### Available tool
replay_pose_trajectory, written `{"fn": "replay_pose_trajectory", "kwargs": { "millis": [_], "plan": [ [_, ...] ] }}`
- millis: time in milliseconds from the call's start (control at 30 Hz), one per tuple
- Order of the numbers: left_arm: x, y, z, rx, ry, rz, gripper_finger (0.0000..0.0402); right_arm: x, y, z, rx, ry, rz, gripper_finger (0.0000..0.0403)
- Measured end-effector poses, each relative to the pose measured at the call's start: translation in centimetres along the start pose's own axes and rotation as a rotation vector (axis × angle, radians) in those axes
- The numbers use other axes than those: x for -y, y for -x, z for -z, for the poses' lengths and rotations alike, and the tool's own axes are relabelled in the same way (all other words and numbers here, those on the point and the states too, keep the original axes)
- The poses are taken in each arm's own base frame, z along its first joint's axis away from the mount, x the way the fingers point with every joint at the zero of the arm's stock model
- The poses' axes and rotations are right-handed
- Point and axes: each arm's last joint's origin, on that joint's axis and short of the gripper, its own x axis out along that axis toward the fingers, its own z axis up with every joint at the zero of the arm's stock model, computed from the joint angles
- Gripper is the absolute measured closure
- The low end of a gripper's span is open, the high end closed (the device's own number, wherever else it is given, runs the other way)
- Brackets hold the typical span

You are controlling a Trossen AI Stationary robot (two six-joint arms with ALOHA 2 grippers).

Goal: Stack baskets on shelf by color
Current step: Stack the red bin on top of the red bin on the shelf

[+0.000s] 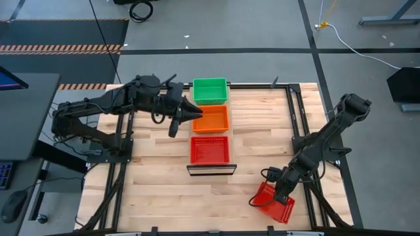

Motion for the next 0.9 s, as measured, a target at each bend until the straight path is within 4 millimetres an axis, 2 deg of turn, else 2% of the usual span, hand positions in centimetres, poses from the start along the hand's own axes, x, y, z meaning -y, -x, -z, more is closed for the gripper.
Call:
{"fn": "replay_pose_trajectory", "kwargs": {
  "millis": [67, 167, 267, 400, 500, 567, 700, 900],
  "plan": [
    [0.5, -0.1, 0.0, 0.0, -0.009, -0.017, 0.032, -0.9, 1.4, -0.3, 0.019, 0.006, -0.015, 0.0395],
    [0.7, -0.1, 0.1, 0.0, -0.013, -0.029, 0.0315, -2.2, 4.5, -0.9, 0.062, 0.04, 0.011, 0.0396],
    [0.8, -0.1, 0.1, 0.0, -0.015, -0.028, 0.0313, -3.4, 8.8, -1.6, 0.126, 0.107, 0.051, 0.0398],
    [0.7, -0.1, 0.1, 0.001, -0.016, -0.054, 0.0312, -4.8, 15.6, -3.1, 0.288, 0.187, 0.098, 0.0398],
    [0.6, -0.1, 0.0, 0.003, -0.015, -0.083, 0.0311, -5.6, 20.0, -4.9, 0.414, 0.265, 0.121, 0.0398],
    [0.4, -0.1, 0.0, 0.004, -0.013, -0.093, 0.031, -6.0, 22.2, -6.4, 0.468, 0.315, 0.139, 0.0398],
    [-0.1, 0.0, 0.0, 0.004, 0.014, -0.112, 0.031, -6.5, 24.5, -10.1, 0.495, 0.411, 0.173, 0.0398],
    [-0.8, 1.8, -0.4, 0.024, 0.029, -0.149, 0.0314, -7.3, 25.8, -16.4, 0.507, 0.525, 0.193, 0.0398]
  ]
}}
